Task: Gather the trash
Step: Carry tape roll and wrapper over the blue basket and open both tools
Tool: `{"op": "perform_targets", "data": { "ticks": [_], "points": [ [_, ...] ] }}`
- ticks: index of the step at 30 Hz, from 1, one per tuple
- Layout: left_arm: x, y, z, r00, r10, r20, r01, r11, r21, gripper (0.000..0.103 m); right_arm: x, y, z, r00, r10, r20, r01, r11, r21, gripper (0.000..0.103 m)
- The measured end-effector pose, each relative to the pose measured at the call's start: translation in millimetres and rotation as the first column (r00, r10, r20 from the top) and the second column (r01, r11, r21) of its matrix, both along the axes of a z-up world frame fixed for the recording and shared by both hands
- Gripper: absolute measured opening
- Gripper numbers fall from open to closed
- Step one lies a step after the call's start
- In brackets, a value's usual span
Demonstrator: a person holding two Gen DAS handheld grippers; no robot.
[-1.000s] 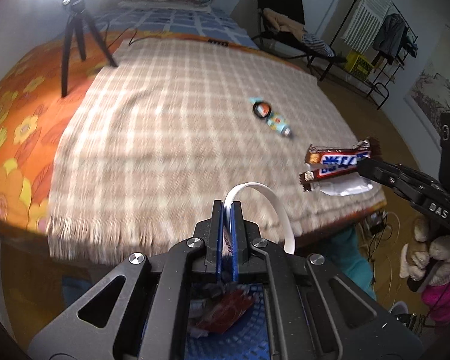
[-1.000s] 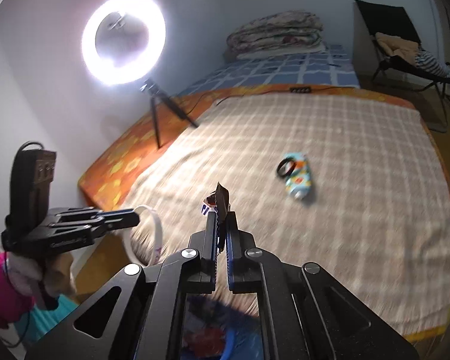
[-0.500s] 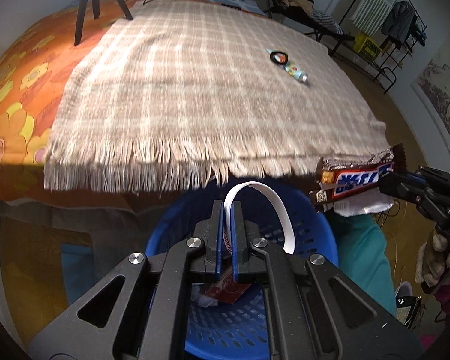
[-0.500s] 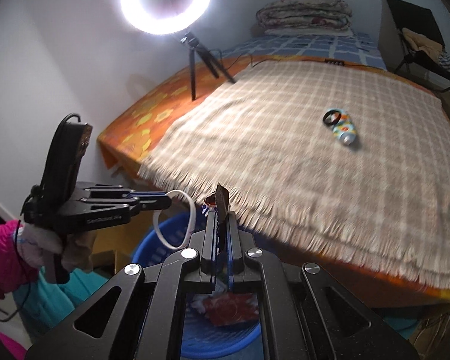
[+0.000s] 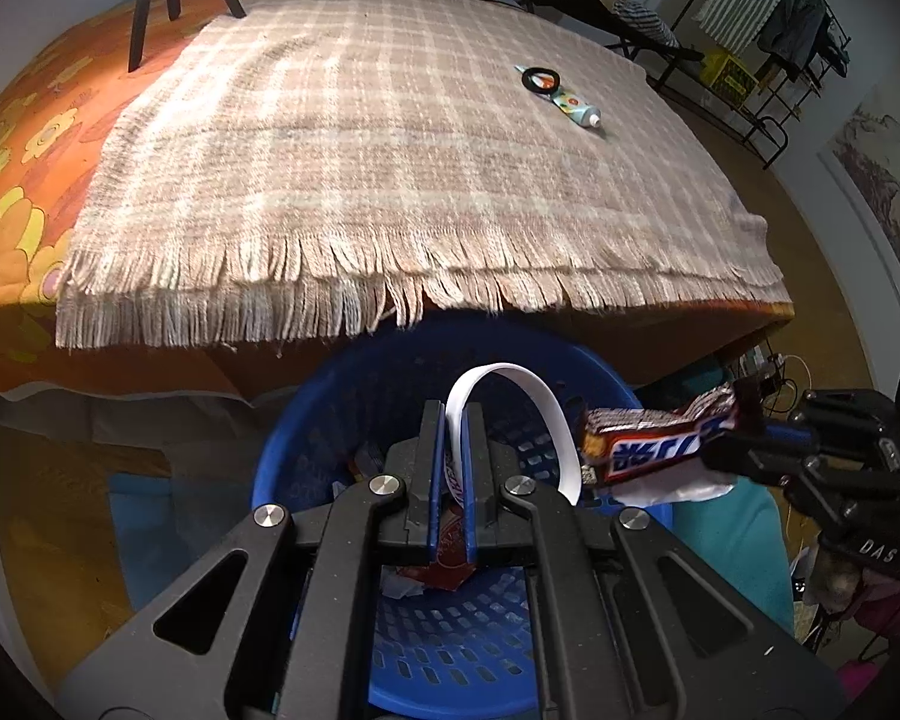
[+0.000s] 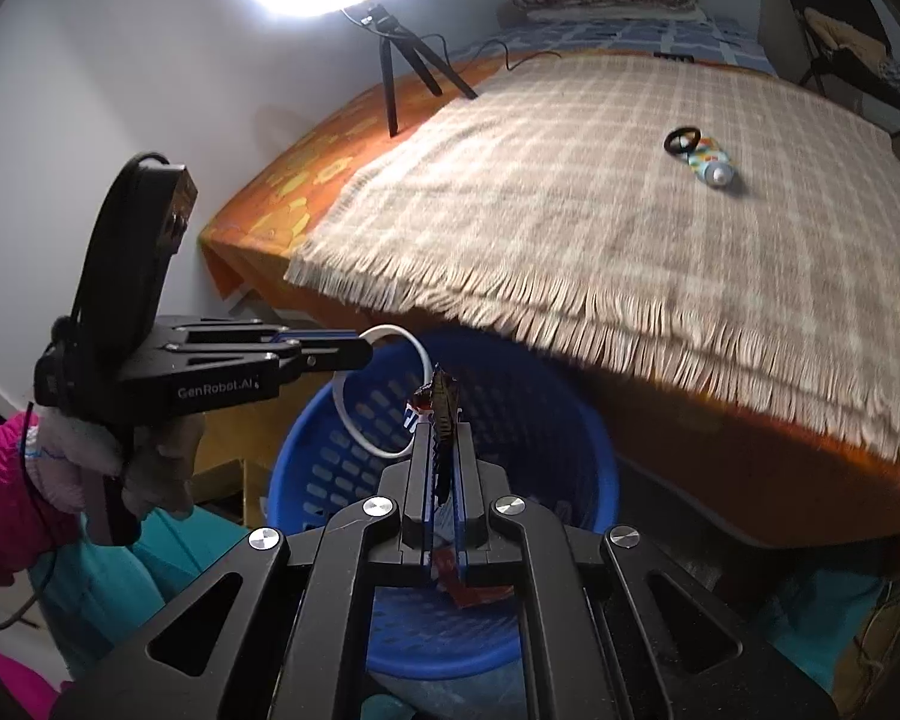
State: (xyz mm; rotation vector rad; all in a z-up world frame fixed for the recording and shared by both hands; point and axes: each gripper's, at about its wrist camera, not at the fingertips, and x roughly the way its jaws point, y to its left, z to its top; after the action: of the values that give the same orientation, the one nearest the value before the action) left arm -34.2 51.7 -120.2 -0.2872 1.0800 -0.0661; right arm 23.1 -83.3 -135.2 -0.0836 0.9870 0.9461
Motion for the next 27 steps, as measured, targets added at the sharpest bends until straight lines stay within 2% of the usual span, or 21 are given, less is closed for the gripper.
{"op": "perform_targets", "data": {
  "ticks": [6,10,13,14,16,17,18,24,26,27],
  "points": [
    [-1.3,-2.9,-4.6,1.0,-0.005,-0.017,0.005,1.0,-0.003,0.005,-6.9,2.4,-9.9,1.0,0.011,-0.019,-0.012,1.0,-0.026,0.004],
    [-1.0,-5.2,-4.2,1.0,-0.013,-0.016,0.013,1.0,0.002,0.006,-9.8,4.3,-14.7,0.999,0.015,-0.028,-0.016,0.999,-0.048,0.008],
    [0.1,-7.4,-5.1,1.0,-0.017,-0.018,0.017,1.0,0.002,0.01,-11.2,4.6,-18.1,0.999,0.015,-0.038,-0.017,0.998,-0.063,0.01],
    [0.1,-7.6,-5.3,1.0,-0.018,-0.019,0.018,1.0,0.002,0.013,-11.7,4.6,-19.0,0.999,0.015,-0.04,-0.017,0.998,-0.068,0.014],
    [0.2,-7.7,-5.6,1.0,-0.017,-0.019,0.017,1.0,0.005,0.021,-12.0,4.3,-20.3,0.999,0.014,-0.04,-0.016,0.997,-0.072,0.029],
    [0.5,-7.8,-5.8,1.0,-0.013,-0.019,0.014,1.0,0.009,0.028,-12.0,3.7,-20.5,0.999,0.011,-0.038,-0.014,0.997,-0.07,0.043],
    [0.6,-7.8,-6.2,1.0,-0.011,-0.018,0.011,1.0,0.01,0.031,-12.4,3.0,-20.5,0.999,0.008,-0.034,-0.01,0.998,-0.067,0.051],
    [2.2,-4.5,-6.4,1.0,0.004,-0.02,-0.004,1.0,0.009,0.035,-11.0,2.6,-24.1,0.999,-0.003,-0.041,0.0,0.996,-0.087,0.052],
    [1.9,-3.3,-4.7,1.0,0.009,-0.014,-0.009,1.0,0.012,0.051,-10.4,2.7,-25.0,0.999,-0.009,-0.037,0.005,0.995,-0.1,0.055],
    [1.8,-2.7,-3.4,1.0,0.013,-0.009,-0.013,1.0,0.013,0.054,-10.7,2.7,-25.1,0.999,-0.011,-0.032,0.008,0.994,-0.106,0.059]
  ]
}}
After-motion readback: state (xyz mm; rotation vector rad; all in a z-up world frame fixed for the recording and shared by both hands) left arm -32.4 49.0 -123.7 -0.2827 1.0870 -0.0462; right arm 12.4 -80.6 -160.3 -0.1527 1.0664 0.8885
